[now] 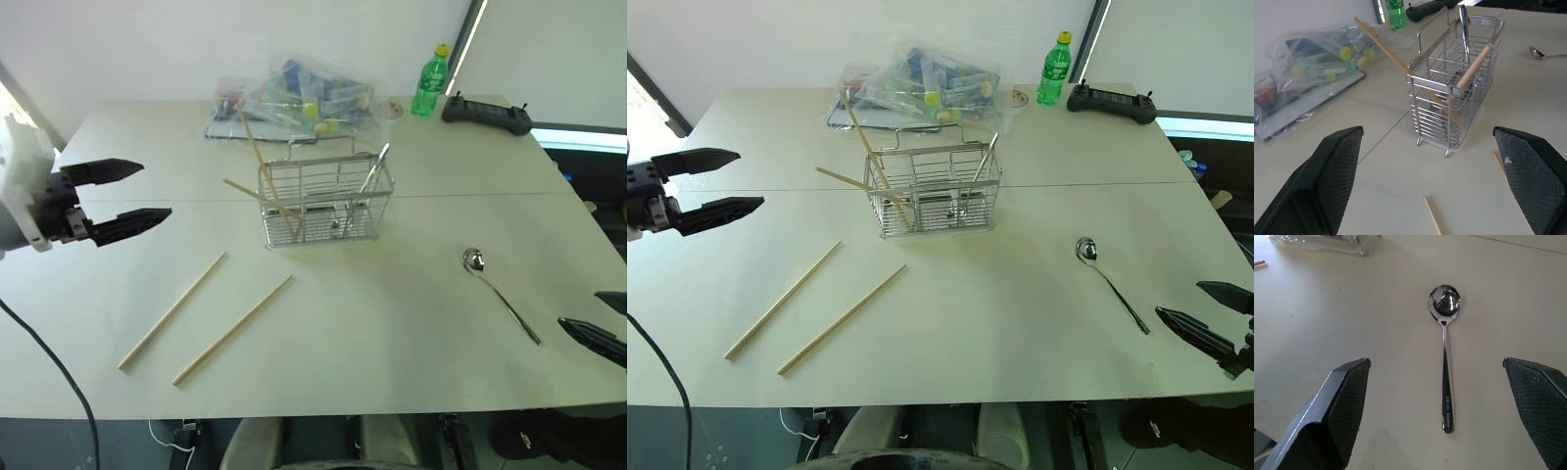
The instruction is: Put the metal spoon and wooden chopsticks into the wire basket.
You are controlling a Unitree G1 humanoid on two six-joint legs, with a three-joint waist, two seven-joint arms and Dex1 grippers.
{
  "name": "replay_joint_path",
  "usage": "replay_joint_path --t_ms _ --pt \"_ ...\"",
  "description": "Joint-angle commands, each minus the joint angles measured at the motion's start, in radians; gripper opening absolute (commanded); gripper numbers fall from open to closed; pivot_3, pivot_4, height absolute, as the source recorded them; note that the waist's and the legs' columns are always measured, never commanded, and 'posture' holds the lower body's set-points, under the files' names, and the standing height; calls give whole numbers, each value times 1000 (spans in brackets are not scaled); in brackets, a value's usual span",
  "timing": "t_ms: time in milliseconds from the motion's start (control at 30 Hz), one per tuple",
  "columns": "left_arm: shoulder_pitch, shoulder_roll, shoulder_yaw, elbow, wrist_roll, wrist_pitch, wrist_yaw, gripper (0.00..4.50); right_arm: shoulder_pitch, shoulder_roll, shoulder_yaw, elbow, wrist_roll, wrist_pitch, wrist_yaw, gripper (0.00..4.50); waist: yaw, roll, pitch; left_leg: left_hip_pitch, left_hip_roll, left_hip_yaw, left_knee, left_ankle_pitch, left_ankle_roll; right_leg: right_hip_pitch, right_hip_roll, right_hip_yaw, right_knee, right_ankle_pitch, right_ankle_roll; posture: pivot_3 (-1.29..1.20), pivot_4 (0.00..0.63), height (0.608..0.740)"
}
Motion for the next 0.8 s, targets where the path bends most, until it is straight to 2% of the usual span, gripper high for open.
replay_joint_path --t_ms 33,433,800 --pt "-14 4 5 -6 10 -29 -2 4495 -9 -1 -26 -17 13 -3 -10 4484 0 0 0 0 0 0 0 0 0 0 0 0 0 0 0 0 150 731" --pt "-33 -3 -8 -8 15 -10 28 4495 -30 -7 -13 -22 11 4 -15 4484 0 0 0 0 0 0 0 0 0 0 0 0 0 0 0 0 150 731" --pt "-47 -58 -12 -210 -156 142 145 4495 -124 -40 44 -40 -2 22 -90 4484 0 0 0 1 0 0 1 0 0 1 0 0 1 0 1 0 150 731"
